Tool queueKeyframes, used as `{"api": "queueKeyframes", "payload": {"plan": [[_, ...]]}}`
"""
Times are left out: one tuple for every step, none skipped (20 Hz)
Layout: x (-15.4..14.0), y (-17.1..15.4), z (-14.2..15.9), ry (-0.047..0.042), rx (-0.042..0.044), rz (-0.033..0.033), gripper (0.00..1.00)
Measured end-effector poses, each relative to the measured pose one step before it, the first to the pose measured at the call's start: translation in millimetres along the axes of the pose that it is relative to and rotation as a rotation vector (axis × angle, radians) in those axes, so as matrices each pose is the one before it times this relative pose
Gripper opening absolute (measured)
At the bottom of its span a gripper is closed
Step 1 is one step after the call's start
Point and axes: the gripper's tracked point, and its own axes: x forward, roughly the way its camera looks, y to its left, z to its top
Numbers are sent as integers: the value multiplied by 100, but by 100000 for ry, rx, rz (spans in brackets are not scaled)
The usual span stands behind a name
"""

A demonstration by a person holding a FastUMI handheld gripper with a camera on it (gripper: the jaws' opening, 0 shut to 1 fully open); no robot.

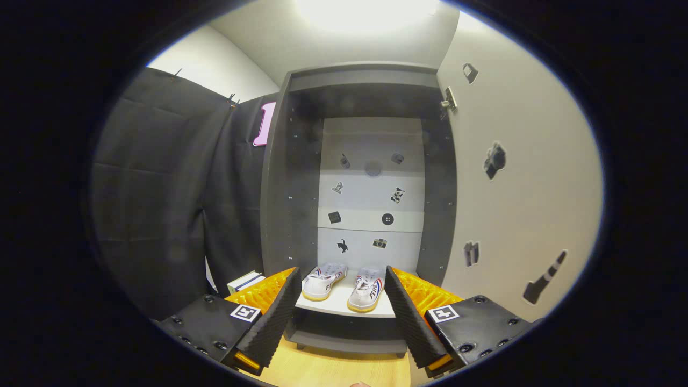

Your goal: Open the shoe cabinet door, grab the shoes and put them into the shoe cabinet, then close the shoe cabinet door.

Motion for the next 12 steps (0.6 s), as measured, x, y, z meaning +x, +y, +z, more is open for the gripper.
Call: {"api": "queueKeyframes", "payload": {"plan": [[-1418, -109, 416, -761, 521, -58, 97], [-1468, -241, 522, -1097, 172, -555, 97], [-1411, -393, 339, -439, 315, -633, 97], [-1456, -132, 374, 41, 797, 404, 97], [-1322, 210, 283, -231, 1550, 1149, 97], [-1373, 34, 508, -527, 1772, 1246, 97], [-1200, -28, 535, -899, 1295, 1657, 97], [-1046, -263, 380, -483, 464, 873, 97], [-1059, -763, 88, 129, -360, -502, 97], [-1108, -740, 154, 127, -534, -818, 96], [-1006, -650, 324, -67, -296, -568, 96], [-941, -676, 161, 21, -123, -572, 96]]}}
